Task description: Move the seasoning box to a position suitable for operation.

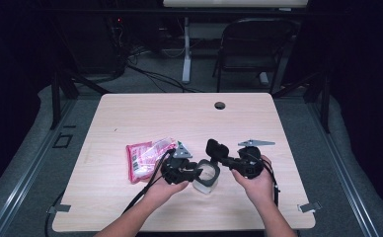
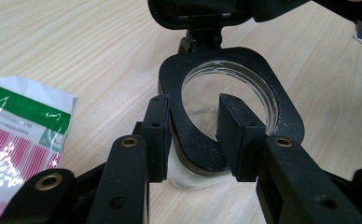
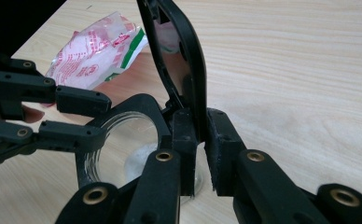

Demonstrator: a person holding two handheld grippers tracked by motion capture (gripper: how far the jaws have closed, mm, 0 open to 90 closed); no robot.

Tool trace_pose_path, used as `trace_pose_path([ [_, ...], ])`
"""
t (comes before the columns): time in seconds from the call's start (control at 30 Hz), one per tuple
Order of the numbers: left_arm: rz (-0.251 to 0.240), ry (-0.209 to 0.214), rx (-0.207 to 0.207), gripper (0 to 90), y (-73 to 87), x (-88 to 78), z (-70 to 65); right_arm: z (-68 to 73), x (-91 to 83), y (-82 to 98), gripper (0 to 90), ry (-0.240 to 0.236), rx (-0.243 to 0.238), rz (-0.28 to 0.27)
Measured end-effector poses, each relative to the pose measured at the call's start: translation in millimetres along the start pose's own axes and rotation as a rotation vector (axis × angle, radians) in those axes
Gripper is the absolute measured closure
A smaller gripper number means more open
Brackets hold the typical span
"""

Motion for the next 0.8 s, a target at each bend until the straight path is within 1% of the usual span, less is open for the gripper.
trace_pose_path([
  [0.13,-0.001,-0.009,-0.008,64.9,1.3,-2.7,-0.1,0.4,4.5,-2.6,81.9,-0.011,0.007,-0.010],
  [0.17,0.000,-0.011,-0.009,64.7,1.5,-3.4,-0.1,0.0,5.5,-3.3,81.7,-0.015,0.002,-0.005],
  [0.2,-0.002,-0.016,-0.009,64.6,1.7,-3.8,-0.6,0.4,7.1,-4.1,81.5,-0.021,0.008,-0.012],
  [0.4,-0.005,-0.030,-0.003,64.1,2.9,-5.6,-3.2,0.6,11.9,-7.1,80.5,-0.031,0.013,-0.016],
  [0.5,-0.007,-0.029,-0.002,64.1,3.3,-6.2,-3.8,1.2,13.5,-8.0,80.0,-0.032,0.011,-0.020],
  [0.67,-0.006,-0.021,-0.005,64.2,3.5,-7.1,-3.5,2.9,13.0,-7.8,79.1,-0.018,0.007,-0.021],
  [0.7,-0.006,-0.021,-0.003,63.2,3.4,-7.8,-3.4,3.3,12.0,-7.5,77.8,-0.016,0.007,-0.021],
  [0.8,-0.010,-0.026,0.010,62.5,2.2,-15.5,-1.5,3.7,7.7,-7.1,75.2,-0.020,-0.001,-0.031],
])
Point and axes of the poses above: each handheld gripper's, and its own axes: x roughly forward along the jaws, y roughly out of its underside, z roughly to its left, the point moved 3 cm from there along x, roughly forward along the jaws, and after that the axes turned 2 degrees about y, right-handed, at the moved point
